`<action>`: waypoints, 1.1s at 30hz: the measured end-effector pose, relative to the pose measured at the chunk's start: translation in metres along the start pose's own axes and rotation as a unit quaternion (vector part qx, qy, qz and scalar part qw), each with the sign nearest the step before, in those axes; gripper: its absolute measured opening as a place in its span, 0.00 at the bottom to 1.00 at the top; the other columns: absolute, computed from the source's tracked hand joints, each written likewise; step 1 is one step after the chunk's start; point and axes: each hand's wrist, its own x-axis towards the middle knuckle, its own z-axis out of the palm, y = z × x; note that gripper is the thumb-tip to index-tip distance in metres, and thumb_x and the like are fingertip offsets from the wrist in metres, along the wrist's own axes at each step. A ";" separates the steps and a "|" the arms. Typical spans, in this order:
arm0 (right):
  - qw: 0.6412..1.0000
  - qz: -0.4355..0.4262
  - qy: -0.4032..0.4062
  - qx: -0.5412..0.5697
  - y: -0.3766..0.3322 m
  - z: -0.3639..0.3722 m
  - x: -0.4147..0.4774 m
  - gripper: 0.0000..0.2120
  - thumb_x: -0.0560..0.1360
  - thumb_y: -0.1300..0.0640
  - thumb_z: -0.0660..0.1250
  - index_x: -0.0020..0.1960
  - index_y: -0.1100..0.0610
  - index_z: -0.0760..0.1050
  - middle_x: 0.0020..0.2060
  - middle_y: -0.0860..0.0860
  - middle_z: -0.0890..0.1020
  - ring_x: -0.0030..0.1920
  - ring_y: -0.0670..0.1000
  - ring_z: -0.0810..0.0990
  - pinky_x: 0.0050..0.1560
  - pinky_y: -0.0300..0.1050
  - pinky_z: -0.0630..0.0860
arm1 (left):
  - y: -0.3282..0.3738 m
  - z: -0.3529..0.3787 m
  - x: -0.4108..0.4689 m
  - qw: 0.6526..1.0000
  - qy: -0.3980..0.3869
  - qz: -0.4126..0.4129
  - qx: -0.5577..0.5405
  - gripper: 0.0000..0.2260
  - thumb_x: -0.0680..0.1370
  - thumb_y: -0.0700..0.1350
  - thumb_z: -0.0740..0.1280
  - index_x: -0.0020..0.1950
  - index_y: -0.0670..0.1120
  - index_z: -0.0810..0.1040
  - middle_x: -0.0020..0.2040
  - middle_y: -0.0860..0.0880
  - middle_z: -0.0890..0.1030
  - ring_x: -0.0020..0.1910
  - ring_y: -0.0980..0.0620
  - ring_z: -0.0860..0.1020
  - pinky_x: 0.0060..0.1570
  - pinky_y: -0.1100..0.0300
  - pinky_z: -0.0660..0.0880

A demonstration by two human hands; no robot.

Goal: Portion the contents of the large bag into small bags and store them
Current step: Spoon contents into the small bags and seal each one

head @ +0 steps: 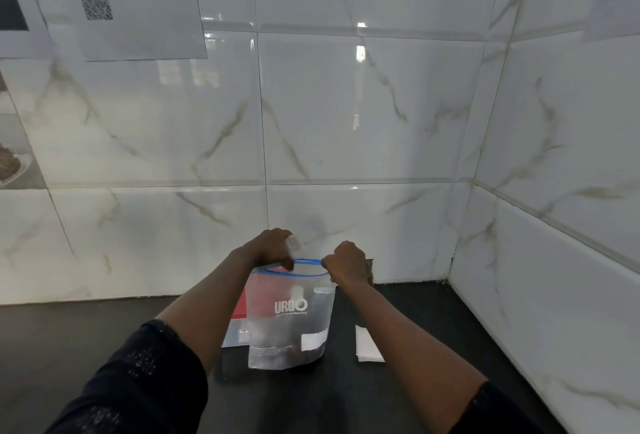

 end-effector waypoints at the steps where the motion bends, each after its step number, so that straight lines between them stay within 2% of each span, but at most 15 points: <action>1: 1.000 -0.005 0.011 0.002 0.000 -0.004 0.002 0.13 0.68 0.66 0.65 0.31 0.58 0.61 0.29 0.51 0.69 0.40 0.58 0.82 0.25 0.37 0.65 | 0.004 -0.001 0.002 1.000 0.009 0.005 -0.004 0.22 0.66 0.44 0.74 0.58 0.43 0.75 0.56 0.46 0.76 0.51 0.48 0.72 0.46 0.59 0.68; 3: 0.999 -0.011 0.027 0.016 -0.001 -0.012 0.006 0.06 0.69 0.65 0.66 0.40 0.60 0.69 0.35 0.52 0.72 0.40 0.56 0.80 0.33 0.44 0.74 | 0.013 -0.001 0.007 0.999 0.036 0.016 -0.023 0.20 0.65 0.42 0.73 0.55 0.42 0.75 0.53 0.45 0.78 0.47 0.47 0.74 0.43 0.55 0.71; 5: 0.998 -0.014 0.047 0.025 0.002 -0.018 0.008 0.11 0.71 0.63 0.67 0.52 0.63 0.72 0.43 0.53 0.74 0.45 0.56 0.81 0.45 0.50 0.80 | 0.022 -0.001 0.007 0.995 0.069 0.021 -0.070 0.17 0.65 0.40 0.71 0.53 0.42 0.76 0.48 0.45 0.80 0.43 0.45 0.78 0.43 0.52 0.76; 8: 0.997 -0.002 0.071 0.037 0.010 -0.025 0.006 0.17 0.72 0.62 0.68 0.59 0.62 0.71 0.52 0.55 0.75 0.48 0.55 0.81 0.48 0.49 0.80 | 0.035 0.004 0.004 0.989 0.097 0.032 -0.111 0.15 0.65 0.39 0.69 0.51 0.42 0.76 0.46 0.45 0.79 0.42 0.45 0.80 0.42 0.52 0.79; 11: 0.997 0.012 0.071 0.035 0.024 -0.030 -0.002 0.15 0.71 0.63 0.68 0.57 0.63 0.71 0.54 0.58 0.76 0.45 0.55 0.79 0.41 0.45 0.77 | 0.044 0.018 -0.005 0.991 0.051 0.026 -0.122 0.16 0.66 0.39 0.70 0.53 0.41 0.76 0.50 0.45 0.78 0.42 0.48 0.78 0.37 0.58 0.78; 14: 0.998 0.023 0.063 -0.004 0.043 -0.035 -0.018 0.13 0.70 0.64 0.68 0.52 0.64 0.71 0.53 0.59 0.77 0.43 0.52 0.73 0.34 0.40 0.69 | 0.050 0.036 -0.016 0.997 -0.025 0.017 -0.074 0.20 0.65 0.42 0.71 0.56 0.41 0.76 0.53 0.46 0.78 0.51 0.46 0.76 0.44 0.57 0.72; 16: 0.997 0.029 0.059 -0.033 0.056 -0.038 -0.029 0.17 0.69 0.62 0.71 0.56 0.63 0.71 0.55 0.58 0.76 0.48 0.54 0.75 0.41 0.42 0.71 | 0.055 0.047 -0.024 0.993 -0.078 0.013 -0.084 0.23 0.66 0.44 0.72 0.59 0.41 0.75 0.56 0.46 0.77 0.54 0.47 0.74 0.47 0.58 0.71; 18: 0.996 0.037 0.060 -0.055 0.067 -0.040 -0.039 0.23 0.69 0.60 0.73 0.59 0.63 0.69 0.57 0.58 0.75 0.55 0.56 0.76 0.48 0.44 0.72 | 0.063 0.057 -0.031 0.990 -0.103 0.018 -0.093 0.21 0.68 0.44 0.71 0.59 0.41 0.74 0.57 0.45 0.77 0.52 0.48 0.74 0.48 0.57 0.71; 20: 0.994 0.046 0.066 -0.069 0.077 -0.041 -0.050 0.24 0.69 0.62 0.73 0.60 0.63 0.67 0.59 0.58 0.72 0.57 0.56 0.75 0.49 0.43 0.72 | 0.072 0.064 -0.037 0.992 -0.087 0.029 -0.086 0.19 0.69 0.43 0.70 0.58 0.40 0.75 0.55 0.44 0.77 0.49 0.49 0.73 0.48 0.56 0.72; 23: 0.992 0.042 0.084 -0.081 0.093 -0.038 -0.063 0.25 0.70 0.68 0.70 0.62 0.63 0.63 0.61 0.58 0.67 0.55 0.58 0.76 0.52 0.46 0.74 | 0.081 0.073 -0.048 0.996 0.004 0.045 -0.074 0.13 0.70 0.43 0.69 0.52 0.40 0.73 0.52 0.42 0.78 0.45 0.48 0.71 0.38 0.59 0.66; 26: 0.992 0.027 0.094 -0.082 0.102 -0.034 -0.071 0.29 0.70 0.71 0.67 0.67 0.63 0.60 0.62 0.58 0.64 0.52 0.58 0.78 0.53 0.47 0.78 | 0.084 0.082 -0.056 0.988 0.112 0.039 -0.099 0.17 0.69 0.42 0.66 0.58 0.42 0.72 0.48 0.41 0.79 0.43 0.45 0.74 0.35 0.59 0.65; 28: 0.993 0.018 0.079 -0.089 0.105 -0.034 -0.077 0.33 0.69 0.69 0.70 0.70 0.61 0.58 0.63 0.57 0.64 0.53 0.56 0.78 0.53 0.47 0.79 | 0.085 0.089 -0.061 0.982 0.154 0.041 -0.106 0.19 0.69 0.42 0.65 0.60 0.43 0.71 0.47 0.41 0.79 0.44 0.42 0.76 0.37 0.59 0.66; 30: 0.993 0.000 0.068 -0.093 0.107 -0.037 -0.081 0.34 0.70 0.62 0.72 0.71 0.60 0.58 0.64 0.55 0.64 0.57 0.55 0.76 0.56 0.47 0.77 | 0.085 0.095 -0.065 0.982 0.144 0.027 -0.123 0.20 0.69 0.43 0.65 0.60 0.44 0.71 0.46 0.41 0.79 0.44 0.41 0.77 0.37 0.58 0.67; 31: 0.993 -0.017 0.076 -0.085 0.106 -0.040 -0.083 0.31 0.72 0.57 0.71 0.70 0.59 0.61 0.63 0.54 0.65 0.59 0.54 0.74 0.56 0.47 0.75 | 0.084 0.097 -0.066 0.983 0.128 0.018 -0.131 0.20 0.68 0.43 0.65 0.60 0.45 0.71 0.45 0.41 0.79 0.44 0.41 0.77 0.36 0.58 0.67; 33: 0.990 -0.057 0.110 -0.064 0.104 -0.048 -0.085 0.16 0.78 0.51 0.63 0.61 0.59 0.69 0.58 0.54 0.71 0.57 0.54 0.75 0.54 0.48 0.73 | 0.082 0.099 -0.070 0.986 0.101 0.011 -0.133 0.21 0.68 0.44 0.65 0.60 0.45 0.70 0.44 0.41 0.78 0.41 0.42 0.76 0.33 0.59 0.66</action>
